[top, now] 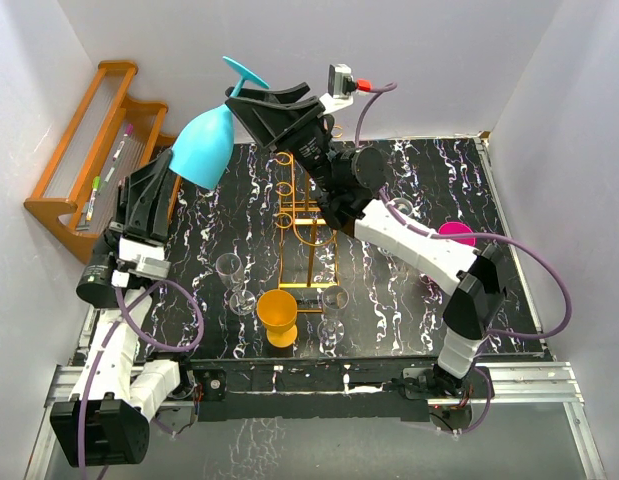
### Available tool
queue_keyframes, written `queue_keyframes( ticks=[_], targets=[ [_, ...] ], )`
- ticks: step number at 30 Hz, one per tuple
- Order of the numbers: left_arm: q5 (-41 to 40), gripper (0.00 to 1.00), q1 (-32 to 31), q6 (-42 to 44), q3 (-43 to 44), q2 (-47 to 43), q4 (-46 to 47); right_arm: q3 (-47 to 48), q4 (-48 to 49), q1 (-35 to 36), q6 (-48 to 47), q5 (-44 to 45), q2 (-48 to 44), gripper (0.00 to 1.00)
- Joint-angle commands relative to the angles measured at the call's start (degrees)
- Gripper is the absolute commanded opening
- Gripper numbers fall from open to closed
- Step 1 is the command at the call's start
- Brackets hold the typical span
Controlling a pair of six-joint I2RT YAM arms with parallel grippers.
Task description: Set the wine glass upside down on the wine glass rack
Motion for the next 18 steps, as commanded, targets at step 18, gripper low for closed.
queue_keyframes(
  ticks=[18],
  targets=[
    [1.7,0.00,-4.1,12.8,-0.5,1.4,8.0,-0.4,1.9,1.0,-0.5,0.6,0.4,0.49]
  ],
)
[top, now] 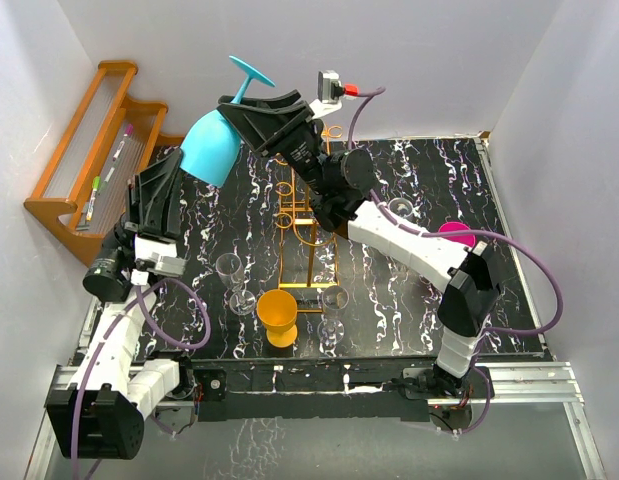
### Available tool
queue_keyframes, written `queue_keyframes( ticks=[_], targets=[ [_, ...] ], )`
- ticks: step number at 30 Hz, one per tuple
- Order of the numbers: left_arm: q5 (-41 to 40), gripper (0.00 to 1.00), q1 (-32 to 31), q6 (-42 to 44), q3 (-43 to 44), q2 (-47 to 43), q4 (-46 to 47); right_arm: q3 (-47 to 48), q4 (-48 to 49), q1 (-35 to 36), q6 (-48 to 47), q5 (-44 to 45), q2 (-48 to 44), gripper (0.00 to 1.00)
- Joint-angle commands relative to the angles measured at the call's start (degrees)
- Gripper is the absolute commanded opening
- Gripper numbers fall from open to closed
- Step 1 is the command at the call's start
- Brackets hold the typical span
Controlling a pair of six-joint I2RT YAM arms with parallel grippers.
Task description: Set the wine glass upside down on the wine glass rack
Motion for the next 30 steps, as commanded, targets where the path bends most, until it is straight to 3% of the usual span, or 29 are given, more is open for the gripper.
queue_keyframes(
  ticks=[1,8,13,18,24,28,30],
  targets=[
    [0.3,0.00,-1.4,4.5,0.4,-0.3,7.6,-0.9,1.8,0.4,0.0,0.5,-3.0,0.49],
    [-0.6,0.00,-4.5,11.4,-0.2,0.3,6.7,-3.3,2.2,0.3,-1.0,3.3,-5.5,0.40],
    [1.7,0.00,-5.5,13.6,-1.6,0.1,7.0,-2.6,2.5,0.4,-1.3,3.2,-5.3,0.28],
    [2.8,0.00,-6.5,16.4,-2.8,0.0,6.7,-1.9,2.3,0.4,-1.4,2.1,-4.6,0.09],
    [2.1,0.00,-7.0,18.9,-1.8,0.4,4.5,-1.5,-0.1,0.3,-1.6,1.3,-4.5,0.08],
    [3.3,0.01,-7.0,20.9,-1.6,0.2,1.8,1.2,-7.8,0.4,-4.2,1.8,-6.1,0.08],
    [4.5,0.12,-7.1,23.0,-2.1,-0.7,-0.7,3.2,-13.0,0.4,-9.5,2.6,-8.0,0.08]
  ],
)
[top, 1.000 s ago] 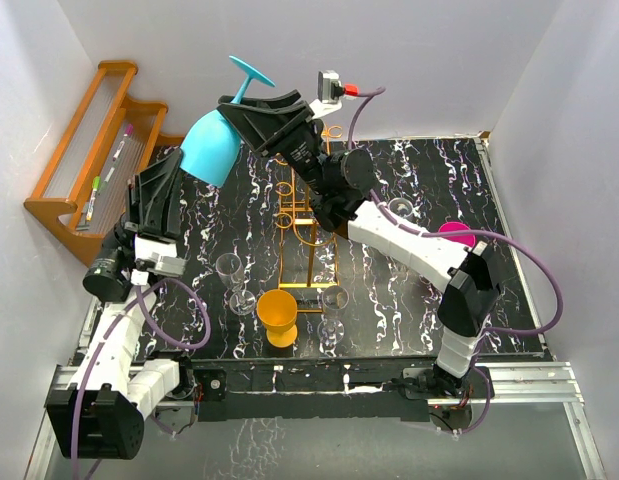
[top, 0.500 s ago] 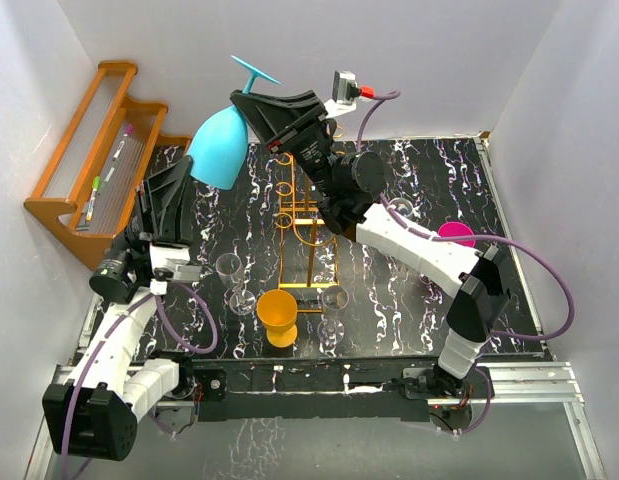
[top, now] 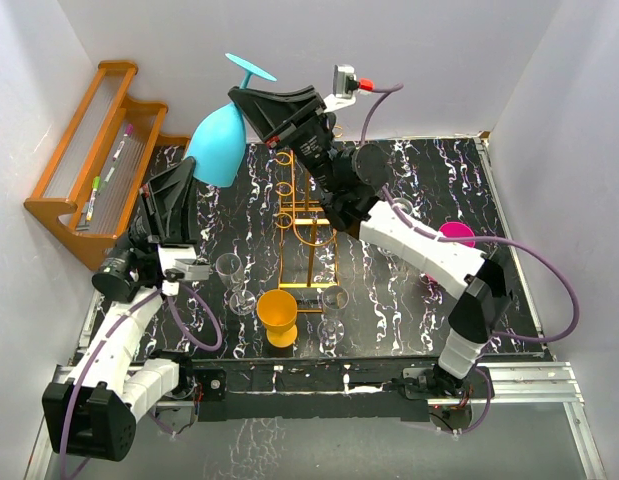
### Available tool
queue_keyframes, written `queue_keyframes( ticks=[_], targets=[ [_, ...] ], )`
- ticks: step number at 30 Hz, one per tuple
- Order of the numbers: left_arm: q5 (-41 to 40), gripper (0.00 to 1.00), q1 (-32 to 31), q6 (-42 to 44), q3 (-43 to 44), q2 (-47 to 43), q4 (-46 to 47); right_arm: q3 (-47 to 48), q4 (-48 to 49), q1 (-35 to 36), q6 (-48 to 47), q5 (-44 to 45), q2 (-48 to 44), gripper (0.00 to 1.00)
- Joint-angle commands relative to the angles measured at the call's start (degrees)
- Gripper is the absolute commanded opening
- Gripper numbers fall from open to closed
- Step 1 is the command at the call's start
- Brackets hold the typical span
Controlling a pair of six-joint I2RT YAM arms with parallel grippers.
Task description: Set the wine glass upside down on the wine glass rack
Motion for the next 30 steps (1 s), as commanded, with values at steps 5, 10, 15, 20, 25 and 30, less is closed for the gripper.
queue_keyframes(
  ticks=[5,10,15,20,25,30],
  targets=[
    [5.3,0.33,-1.0,6.7,-0.4,-4.1,-9.2,7.4,-18.5,0.1,-19.7,1.0,-10.8,0.08],
    [6.6,0.67,-1.1,10.2,-0.7,-6.1,-15.1,9.2,-27.5,-3.8,-28.2,5.3,-16.0,0.08],
    [1.3,0.87,-1.2,12.7,1.7,-9.4,-30.8,8.9,-38.2,-14.2,-36.0,8.0,-20.7,0.08],
    [-10.1,0.97,-1.2,11.0,10.2,-9.5,-52.3,1.0,-42.3,-29.8,-39.9,7.3,-24.1,0.08],
    [-23.1,0.97,-1.2,1.2,21.0,-6.6,-72.5,-7.8,-39.7,-40.0,-40.1,-2.8,-24.4,0.08],
    [-37.9,0.97,-1.2,-13.0,33.6,-2.3,-93.2,-16.7,-31.3,-42.5,-44.6,-12.3,-22.8,0.08]
  ],
)
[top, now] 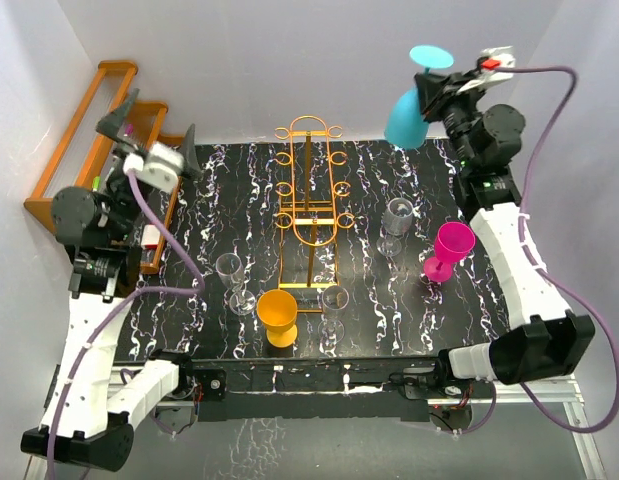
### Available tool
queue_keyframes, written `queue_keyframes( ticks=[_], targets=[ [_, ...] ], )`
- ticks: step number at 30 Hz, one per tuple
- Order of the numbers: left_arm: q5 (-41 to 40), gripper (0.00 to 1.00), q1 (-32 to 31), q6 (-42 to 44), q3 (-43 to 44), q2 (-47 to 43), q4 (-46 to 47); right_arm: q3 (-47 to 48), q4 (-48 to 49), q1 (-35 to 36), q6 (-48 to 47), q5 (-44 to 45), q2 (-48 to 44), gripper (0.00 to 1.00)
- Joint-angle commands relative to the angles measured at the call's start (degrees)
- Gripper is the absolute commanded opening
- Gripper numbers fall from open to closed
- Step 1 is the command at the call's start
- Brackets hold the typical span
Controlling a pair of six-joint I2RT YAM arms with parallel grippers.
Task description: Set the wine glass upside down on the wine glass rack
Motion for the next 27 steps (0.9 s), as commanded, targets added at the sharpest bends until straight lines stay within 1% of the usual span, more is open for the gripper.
queue_keyframes(
  ticks=[1,3,4,7,8,10,12,14,19,23,27],
  targets=[
    [-17.7,0.97,-0.2,-15.6,10.2,2.9,-24.5,-8.9,13.5,-1.2,-6.1,-13.2,-0.1,0.08],
    [-20.7,0.97,-0.2,-19.8,15.8,4.8,-34.3,-15.5,23.4,-1.4,-7.4,-16.7,-0.3,0.08],
    [-21.8,0.97,-0.2,-21.7,18.5,6.2,-39.4,-16.9,25.0,-1.4,-8.6,-19.3,0.0,0.08],
    [-24.2,0.97,-0.1,-25.2,27.4,11.9,-55.8,-12.5,16.3,-1.3,-13.5,-24.5,3.2,0.08],
    [-24.4,0.97,-0.1,-25.6,29.7,13.6,-60.6,-11.8,16.2,-1.3,-14.1,-26.2,4.6,0.08],
    [-23.0,0.97,-0.1,-24.9,32.9,16.2,-68.5,-12.2,18.6,-1.3,-15.7,-31.1,6.5,0.08],
    [-20.3,0.97,-0.1,-24.3,33.7,17.6,-74.3,-13.0,21.6,-1.3,-17.8,-37.5,8.5,0.08],
    [-16.0,0.97,-0.1,-23.8,33.7,18.5,-79.9,-14.2,27.1,-1.3,-14.0,-40.3,10.2,0.08],
    [-10.6,0.97,1.5,-23.5,31.4,19.4,-85.4,-14.7,35.1,-1.3,-10.0,-46.0,13.5,0.08],
    [-6.5,0.97,1.7,-22.6,29.6,20.9,-88.9,-13.0,36.5,-1.3,-8.5,-48.4,15.7,0.08],
    [-2.8,0.97,1.7,-22.3,28.3,21.8,-90.1,-10.9,34.1,-1.3,-10.1,-49.6,17.5,0.08]
  ],
)
